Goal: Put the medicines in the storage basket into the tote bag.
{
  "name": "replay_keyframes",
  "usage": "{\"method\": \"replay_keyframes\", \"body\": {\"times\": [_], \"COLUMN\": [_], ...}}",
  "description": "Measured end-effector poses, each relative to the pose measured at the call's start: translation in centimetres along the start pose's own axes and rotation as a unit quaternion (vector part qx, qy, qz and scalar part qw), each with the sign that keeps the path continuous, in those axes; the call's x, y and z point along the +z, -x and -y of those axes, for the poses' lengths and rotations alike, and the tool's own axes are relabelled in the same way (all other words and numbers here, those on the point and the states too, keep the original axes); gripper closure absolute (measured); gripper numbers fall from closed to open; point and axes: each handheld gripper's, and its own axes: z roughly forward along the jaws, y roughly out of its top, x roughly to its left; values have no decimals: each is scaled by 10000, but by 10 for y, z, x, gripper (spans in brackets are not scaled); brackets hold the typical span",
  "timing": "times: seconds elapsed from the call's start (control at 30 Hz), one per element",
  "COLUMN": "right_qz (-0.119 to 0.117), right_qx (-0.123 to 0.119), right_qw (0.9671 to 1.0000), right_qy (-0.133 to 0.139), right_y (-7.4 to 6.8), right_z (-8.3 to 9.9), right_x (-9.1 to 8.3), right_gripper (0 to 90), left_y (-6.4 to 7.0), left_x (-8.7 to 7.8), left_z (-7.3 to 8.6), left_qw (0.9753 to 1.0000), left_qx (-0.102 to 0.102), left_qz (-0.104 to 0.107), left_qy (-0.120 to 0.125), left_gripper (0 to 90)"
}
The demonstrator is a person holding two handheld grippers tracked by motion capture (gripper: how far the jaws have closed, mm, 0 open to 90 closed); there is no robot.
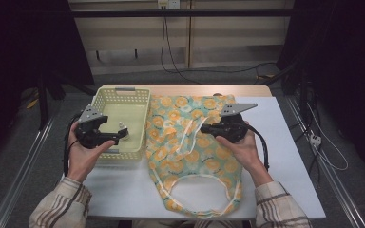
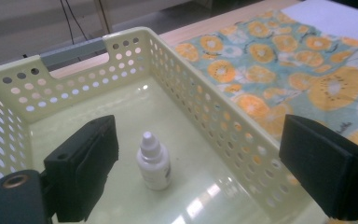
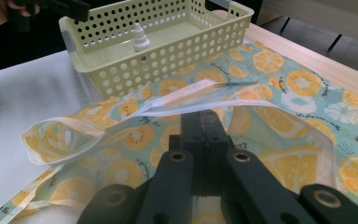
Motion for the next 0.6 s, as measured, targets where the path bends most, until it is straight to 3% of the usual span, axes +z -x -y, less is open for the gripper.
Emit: {"method": "replay_keyframes", "body": {"times": [0.07, 0.1, 0.2, 0.4, 0.6], "right_qz": [-12, -17, -28, -45, -46], "right_qx": [-12, -9, -5, -15, -7], "right_qw": [10000, 10000, 10000, 10000, 10000], "right_qy": [1, -5, -14, -12, -28], "right_y": [-1, -1, 0, -1, 0], "right_z": [0, 0, 0, 0, 1], "right_x": [0, 0, 1, 2, 3], "right_gripper": [900, 900, 900, 900, 900], "left_y": [-4, -6, -13, -20, -28], "left_x": [6, 8, 16, 34, 45], "left_z": [-2, -2, -2, -2, -8], "left_qw": [9999, 9999, 9997, 9990, 9989], "left_qx": [-39, 33, -7, 23, 15], "left_qz": [98, 51, -32, -53, -74], "left_qy": [-85, -121, -232, -443, -454], "left_gripper": [127, 141, 144, 171, 188]}}
